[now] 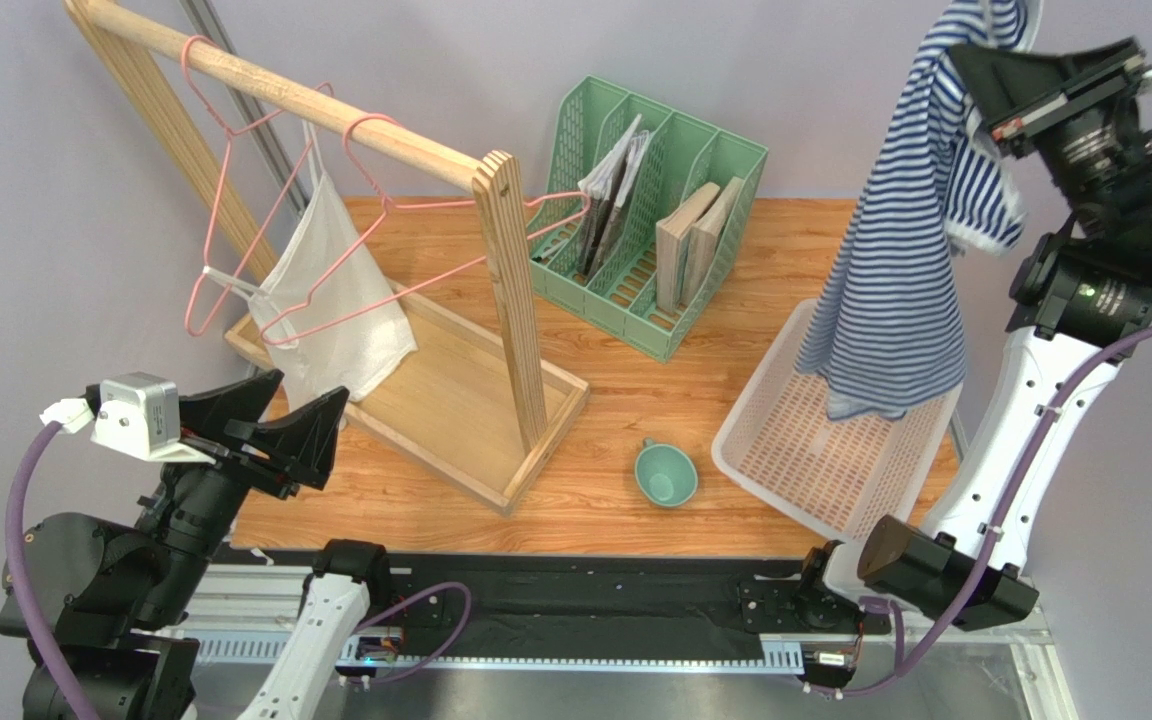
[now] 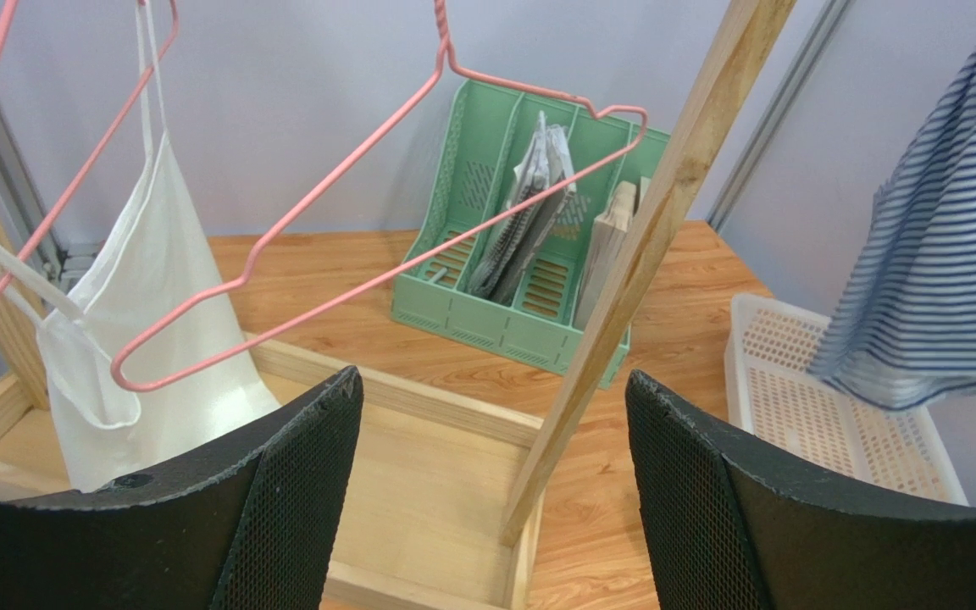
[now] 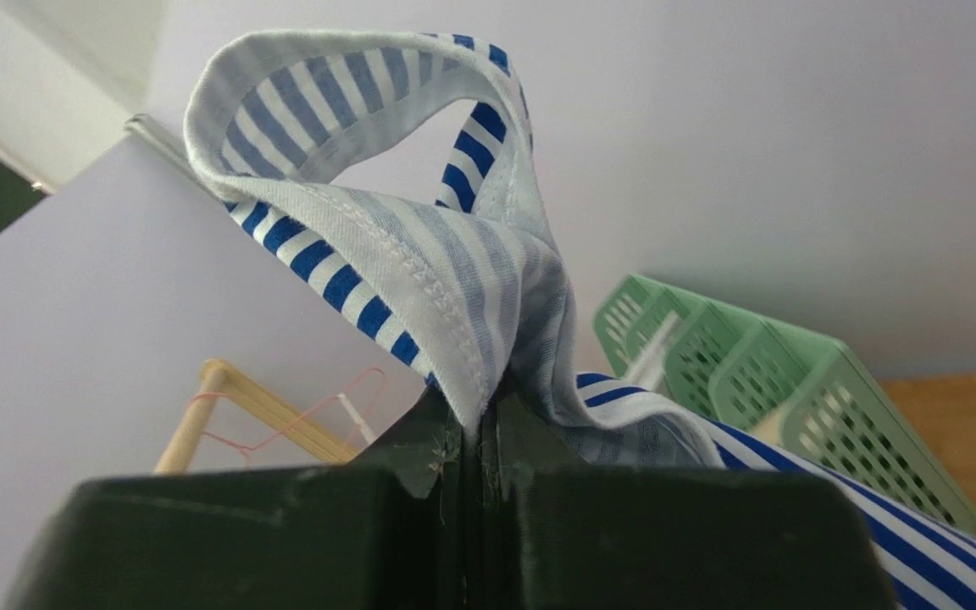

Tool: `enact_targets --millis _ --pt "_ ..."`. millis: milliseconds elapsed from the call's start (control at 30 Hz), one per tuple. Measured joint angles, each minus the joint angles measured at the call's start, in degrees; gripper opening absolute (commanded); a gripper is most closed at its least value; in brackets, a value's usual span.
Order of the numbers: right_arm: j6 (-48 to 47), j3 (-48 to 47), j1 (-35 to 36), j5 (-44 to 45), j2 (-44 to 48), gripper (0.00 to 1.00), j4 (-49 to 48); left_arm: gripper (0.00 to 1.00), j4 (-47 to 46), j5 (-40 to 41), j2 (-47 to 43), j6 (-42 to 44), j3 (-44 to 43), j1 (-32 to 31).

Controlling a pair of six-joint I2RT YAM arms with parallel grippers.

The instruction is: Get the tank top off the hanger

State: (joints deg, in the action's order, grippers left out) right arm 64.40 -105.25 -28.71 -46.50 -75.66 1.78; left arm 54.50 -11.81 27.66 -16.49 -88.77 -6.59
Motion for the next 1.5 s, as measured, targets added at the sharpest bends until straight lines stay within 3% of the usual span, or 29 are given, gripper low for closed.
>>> enact_targets --millis 233,600,967,1167,1300,1400,1500 --pt "-13.22 23.15 -0.37 3.65 3.45 0.0 10.03 0.8 -0.35 -1.25 -0.94 0.02 0.0 0.0" --pt "-24.17 45.09 -0.37 20.28 15.08 0.0 22.86 0.8 -1.25 -3.13 -3.13 0.04 1.05 0.0" --pt "-21.88 53.4 -0.31 50.69 17.27 0.0 42.32 0.79 -2.19 -4.83 -4.46 -0.15 4.57 0.0" --pt "-18.53 59.89 2.54 55.36 18.23 0.01 43.47 0.79 -1.57 -3.45 -4.11 -0.13 3.52 -0.02" --pt "-16.26 60.3 6.23 56.0 12.13 0.03 41.92 0.79 -1.01 -1.27 -3.58 0.31 0.92 -0.02" --pt "-15.76 60.04 8.61 57.09 5.6 0.09 40.76 0.79 -0.02 -0.13 -3.58 0.52 -0.26 -0.02" --pt "-15.85 59.19 9.88 58.34 -0.63 0.28 40.15 0.79 1.44 0.31 -3.19 0.94 -1.27 -0.02"
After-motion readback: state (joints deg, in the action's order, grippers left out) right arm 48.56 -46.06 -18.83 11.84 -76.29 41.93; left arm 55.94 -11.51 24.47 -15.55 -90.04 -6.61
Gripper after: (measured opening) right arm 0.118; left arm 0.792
